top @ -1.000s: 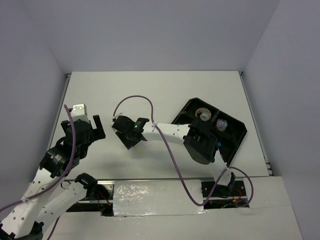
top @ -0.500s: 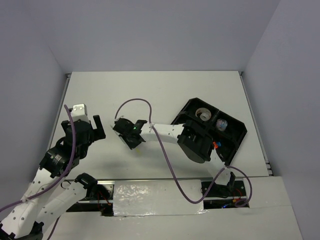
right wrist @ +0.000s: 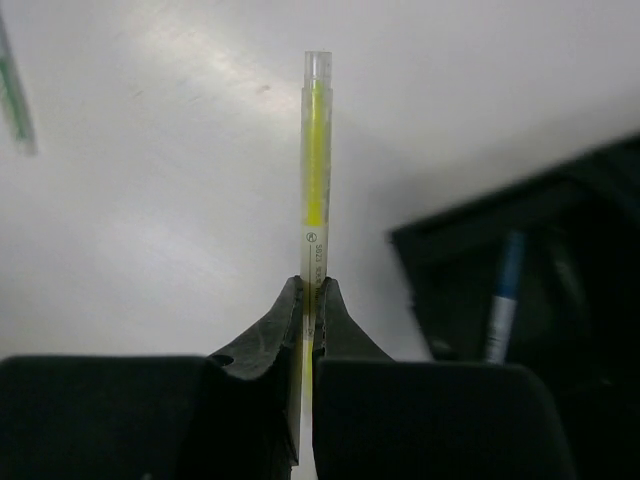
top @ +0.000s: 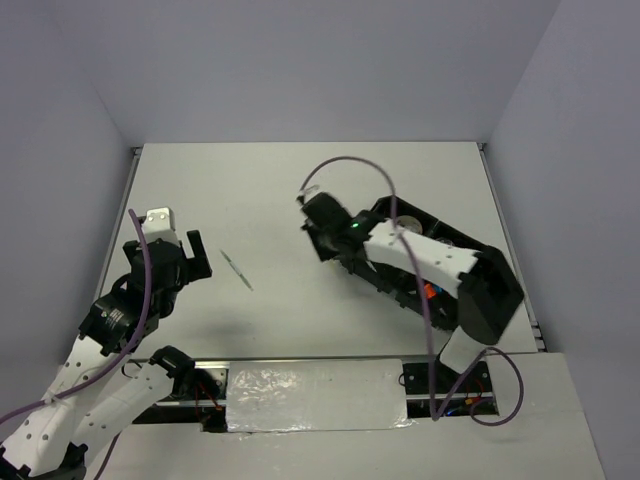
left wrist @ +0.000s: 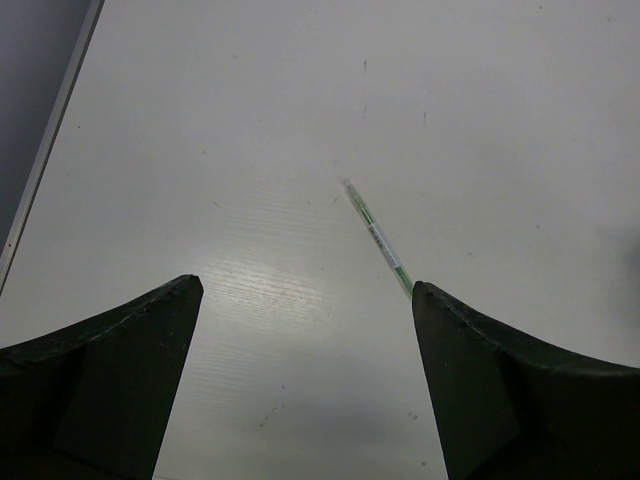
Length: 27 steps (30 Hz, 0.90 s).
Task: Sort the stationery into containers
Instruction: Place the pen in the storage box.
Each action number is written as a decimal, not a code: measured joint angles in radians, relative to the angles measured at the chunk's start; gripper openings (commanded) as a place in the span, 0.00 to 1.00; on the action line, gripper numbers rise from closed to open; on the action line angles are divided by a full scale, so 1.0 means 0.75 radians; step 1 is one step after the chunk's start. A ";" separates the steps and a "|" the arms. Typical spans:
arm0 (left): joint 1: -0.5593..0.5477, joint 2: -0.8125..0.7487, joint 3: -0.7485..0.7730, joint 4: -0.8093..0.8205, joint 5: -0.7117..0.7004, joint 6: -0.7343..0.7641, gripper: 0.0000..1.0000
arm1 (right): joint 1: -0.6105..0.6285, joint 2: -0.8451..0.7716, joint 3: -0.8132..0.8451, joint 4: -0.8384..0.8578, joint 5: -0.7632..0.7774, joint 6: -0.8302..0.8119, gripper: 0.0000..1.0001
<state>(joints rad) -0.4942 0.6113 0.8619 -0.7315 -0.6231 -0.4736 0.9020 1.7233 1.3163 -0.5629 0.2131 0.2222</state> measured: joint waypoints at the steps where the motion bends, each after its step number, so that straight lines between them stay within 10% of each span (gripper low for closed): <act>1: 0.000 0.001 0.000 0.001 0.001 0.000 0.99 | -0.063 -0.079 -0.035 0.009 0.002 -0.017 0.00; 11: 0.000 0.035 0.000 0.001 0.013 0.001 0.99 | -0.515 -0.410 -0.276 -0.014 0.016 -0.166 0.12; 27: 0.000 0.209 0.003 -0.003 0.035 -0.008 0.99 | -0.564 -0.399 -0.304 -0.040 -0.078 -0.202 0.55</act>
<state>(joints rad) -0.4942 0.7677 0.8642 -0.7338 -0.5968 -0.4793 0.4793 1.4239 1.0882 -0.5926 0.1543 0.0708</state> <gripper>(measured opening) 0.994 0.492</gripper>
